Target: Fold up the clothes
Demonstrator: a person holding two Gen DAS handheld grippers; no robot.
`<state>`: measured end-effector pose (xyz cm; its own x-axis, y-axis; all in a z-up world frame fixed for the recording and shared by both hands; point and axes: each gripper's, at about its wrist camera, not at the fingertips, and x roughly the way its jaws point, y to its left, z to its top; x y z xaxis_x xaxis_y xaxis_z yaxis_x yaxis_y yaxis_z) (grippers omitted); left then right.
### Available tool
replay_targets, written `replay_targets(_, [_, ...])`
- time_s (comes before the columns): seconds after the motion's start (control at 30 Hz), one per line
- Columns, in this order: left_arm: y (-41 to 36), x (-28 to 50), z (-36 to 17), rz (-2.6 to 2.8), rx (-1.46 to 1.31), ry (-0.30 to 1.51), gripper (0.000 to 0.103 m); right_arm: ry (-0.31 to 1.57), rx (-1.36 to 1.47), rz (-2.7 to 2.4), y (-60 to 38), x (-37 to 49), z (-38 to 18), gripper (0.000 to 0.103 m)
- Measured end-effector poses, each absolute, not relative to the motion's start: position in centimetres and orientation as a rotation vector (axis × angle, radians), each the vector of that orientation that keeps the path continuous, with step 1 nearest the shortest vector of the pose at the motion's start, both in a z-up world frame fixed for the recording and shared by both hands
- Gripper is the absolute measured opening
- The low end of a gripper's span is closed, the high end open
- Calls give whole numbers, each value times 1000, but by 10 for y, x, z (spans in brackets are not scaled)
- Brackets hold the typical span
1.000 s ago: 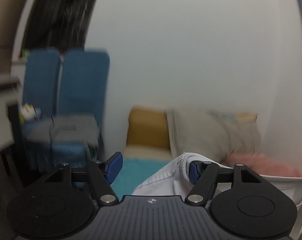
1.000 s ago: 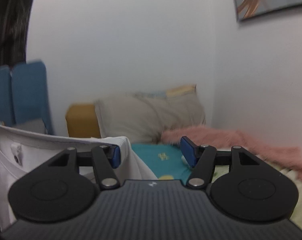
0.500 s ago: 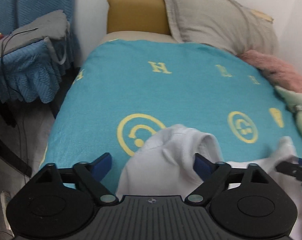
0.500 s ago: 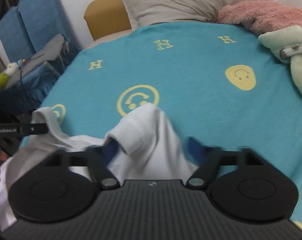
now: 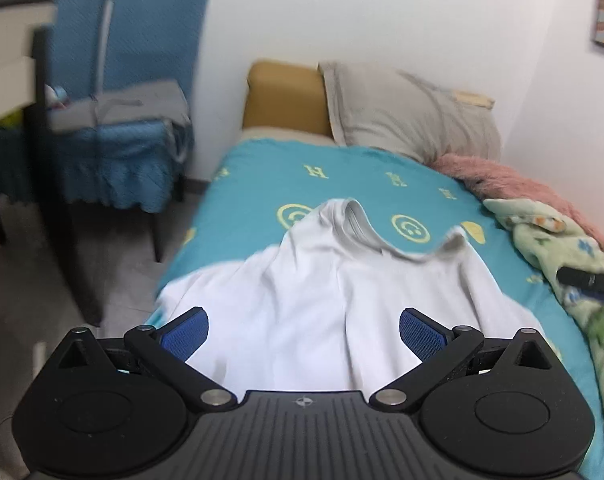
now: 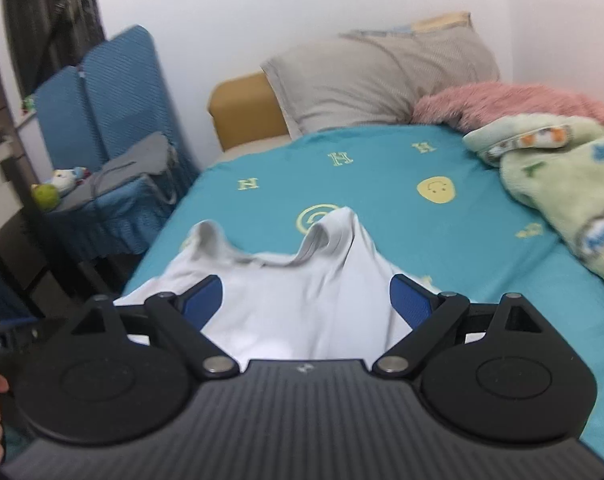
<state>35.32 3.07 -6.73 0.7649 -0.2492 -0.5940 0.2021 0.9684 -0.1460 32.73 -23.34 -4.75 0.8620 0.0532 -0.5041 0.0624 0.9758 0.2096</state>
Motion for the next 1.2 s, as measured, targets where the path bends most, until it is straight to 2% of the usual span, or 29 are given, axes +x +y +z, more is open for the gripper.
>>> replay_targets(0.23, [41, 189, -43, -226, 10, 493, 103, 475, 181, 8, -202, 200, -17, 92])
replay_targets(0.47, [56, 155, -36, -250, -125, 572, 99, 444, 291, 35, -197, 138, -7, 92])
replay_targets(0.67, [85, 203, -69, -184, -318, 659, 99, 434, 366, 46, -204, 123, -15, 92])
replay_targets(0.93, [139, 309, -124, -75, -594, 736, 95, 461, 467, 56, -213, 154, -35, 92])
replay_targets(1.07, [159, 365, -152, -26, -732, 729, 85, 491, 521, 52, -217, 181, -53, 92])
replay_targets(1.2, [168, 416, -176, 27, -797, 704, 82, 534, 550, 39, -222, 206, -73, 92])
